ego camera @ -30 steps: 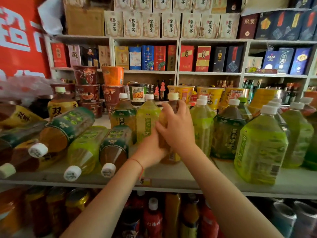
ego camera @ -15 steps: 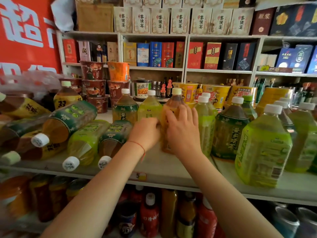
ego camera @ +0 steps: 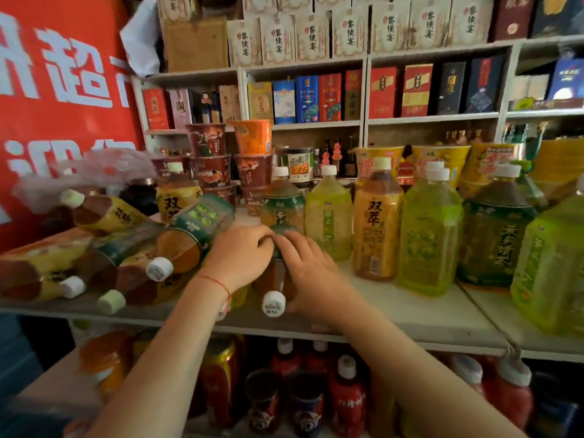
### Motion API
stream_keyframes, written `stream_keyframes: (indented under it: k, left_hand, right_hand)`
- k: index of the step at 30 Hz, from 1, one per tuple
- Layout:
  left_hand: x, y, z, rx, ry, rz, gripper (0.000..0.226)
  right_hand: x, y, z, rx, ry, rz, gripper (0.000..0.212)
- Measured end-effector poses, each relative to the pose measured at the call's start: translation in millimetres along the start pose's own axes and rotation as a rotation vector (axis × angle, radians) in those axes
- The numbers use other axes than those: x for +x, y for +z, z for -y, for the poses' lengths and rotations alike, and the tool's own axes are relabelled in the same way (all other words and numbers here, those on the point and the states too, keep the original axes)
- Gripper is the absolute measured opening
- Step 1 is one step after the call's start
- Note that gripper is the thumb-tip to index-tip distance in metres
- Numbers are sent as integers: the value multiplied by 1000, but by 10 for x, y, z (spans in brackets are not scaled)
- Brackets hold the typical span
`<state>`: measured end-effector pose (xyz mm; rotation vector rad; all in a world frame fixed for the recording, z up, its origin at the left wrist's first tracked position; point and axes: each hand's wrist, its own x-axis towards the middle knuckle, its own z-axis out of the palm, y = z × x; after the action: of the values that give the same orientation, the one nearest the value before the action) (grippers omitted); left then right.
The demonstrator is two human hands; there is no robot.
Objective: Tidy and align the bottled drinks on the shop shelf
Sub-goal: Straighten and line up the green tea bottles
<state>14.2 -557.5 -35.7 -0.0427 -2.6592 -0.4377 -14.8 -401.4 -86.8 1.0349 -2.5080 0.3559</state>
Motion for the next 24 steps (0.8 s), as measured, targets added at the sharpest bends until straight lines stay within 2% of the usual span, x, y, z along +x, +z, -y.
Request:
stream_keyframes:
  k: [3,6,10,12,15,18,20,22,24]
  left_hand:
    - [-8,-46,186,-95,25,14,32]
    - [-50,-30,260,-145,49,-15,34]
    - [-83,-33,288,-264,86,-8,42]
    - [-92,-88,246,-388,111,50,55]
    - [-83,-156,114,-525,112,130,60]
    - [-128,-190,-23,-643,154,160,66]
    - [-147,-154,-97,-741,171,174,66]
    - [-162,-122,-170,-817,183,207,65]
    - [-137,-87,-238,-825,214,241,58]
  right_hand:
    - [113,57,66,-12,-45,-90,108]
    - [120,78,38,-36,-76,-178,109]
    - [78,-25,96,120,2,-204,112]
    - [66,-154,109,271,36,-246,99]
    - [46,-354,149,518,87,-321,71]
    - [47,-450,197,578,132,-466,31]
    - [63,-494,182,603,229,-567,10]
    - [74,-562,128,607,348,-645,2]
    - [79,-630,51,592,430,-695,14]
